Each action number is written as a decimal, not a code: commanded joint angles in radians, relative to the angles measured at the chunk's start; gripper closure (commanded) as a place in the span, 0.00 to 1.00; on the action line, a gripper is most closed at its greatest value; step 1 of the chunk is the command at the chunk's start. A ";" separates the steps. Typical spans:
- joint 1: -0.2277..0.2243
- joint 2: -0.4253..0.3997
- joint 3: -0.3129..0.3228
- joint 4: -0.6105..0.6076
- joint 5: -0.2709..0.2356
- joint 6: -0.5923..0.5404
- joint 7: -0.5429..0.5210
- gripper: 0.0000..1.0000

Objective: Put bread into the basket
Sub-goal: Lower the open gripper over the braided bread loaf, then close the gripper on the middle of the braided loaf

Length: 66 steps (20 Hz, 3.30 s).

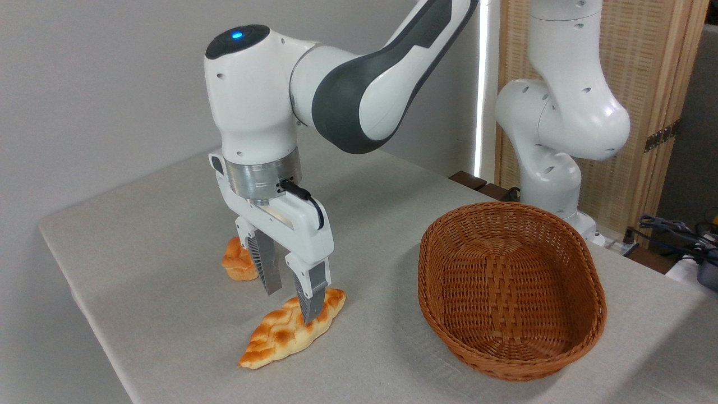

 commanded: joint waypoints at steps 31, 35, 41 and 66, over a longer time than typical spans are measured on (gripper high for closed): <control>-0.018 0.009 0.005 -0.077 0.042 0.078 0.015 0.00; -0.018 0.009 0.005 -0.077 0.059 0.066 0.014 0.00; -0.018 0.010 0.003 -0.076 0.059 0.069 0.009 0.00; -0.020 0.024 0.002 -0.074 0.048 0.098 0.011 0.69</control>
